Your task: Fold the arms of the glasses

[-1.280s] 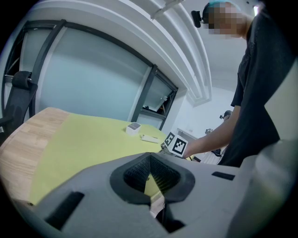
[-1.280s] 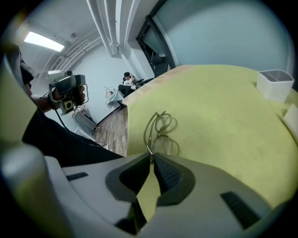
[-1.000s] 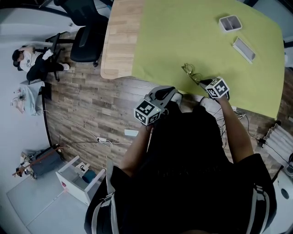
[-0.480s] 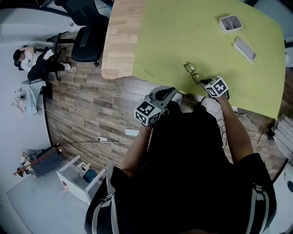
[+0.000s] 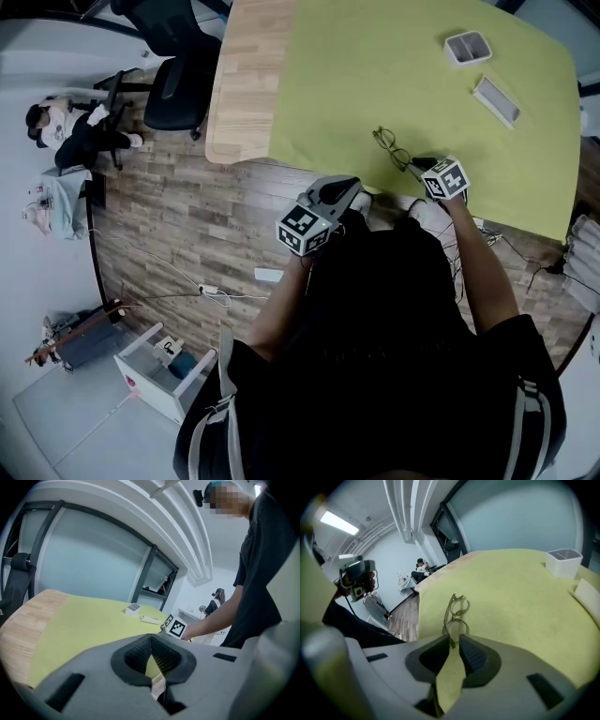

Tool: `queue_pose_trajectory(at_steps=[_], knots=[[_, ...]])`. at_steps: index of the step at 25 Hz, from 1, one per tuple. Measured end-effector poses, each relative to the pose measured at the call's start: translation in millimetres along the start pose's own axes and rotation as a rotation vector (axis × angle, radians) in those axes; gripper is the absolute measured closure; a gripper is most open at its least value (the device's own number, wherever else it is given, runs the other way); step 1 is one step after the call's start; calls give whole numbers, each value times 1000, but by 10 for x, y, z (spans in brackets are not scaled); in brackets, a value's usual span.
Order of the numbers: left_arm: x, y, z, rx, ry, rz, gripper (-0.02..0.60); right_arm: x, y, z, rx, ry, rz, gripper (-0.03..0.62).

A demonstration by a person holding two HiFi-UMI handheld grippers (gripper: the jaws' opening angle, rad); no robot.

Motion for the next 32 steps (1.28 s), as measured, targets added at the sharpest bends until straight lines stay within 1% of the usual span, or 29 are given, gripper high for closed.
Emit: queue_pose_trajectory(at_steps=[2, 4, 9, 17, 20, 25, 28, 32], knots=[[0, 25, -4, 3, -1, 7, 563, -28, -60, 34, 21, 30, 42, 546], [-7, 53, 3, 9, 0, 14, 563, -44, -142, 46, 41, 34, 79, 548], [-59, 96, 7, 31, 17, 31, 563, -100, -350, -58, 11, 51, 170, 556], [-164, 134, 8, 69, 39, 87, 563, -270, -636, -343, 44, 4, 322, 563], [-203, 147, 4, 85, 53, 100, 563, -387, -769, -483, 31, -22, 388, 563], [-229, 144, 18, 111, 74, 124, 563, -571, -965, -729, 19, -79, 467, 563], [-287, 133, 29, 128, 88, 139, 563, -679, -1107, -865, 27, -101, 517, 565], [-381, 91, -9, 112, 97, 165, 563, -749, -1248, -1034, 54, -109, 564, 563]])
Point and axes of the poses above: the fingertips, and each gripper's own axes: y forward along the fingers, z to its right, x out of its underside, the point moved 7 cm from there along -y, backward along the fingers, and after that the axes turned 6 degrees about x, right-handed, at the moved point
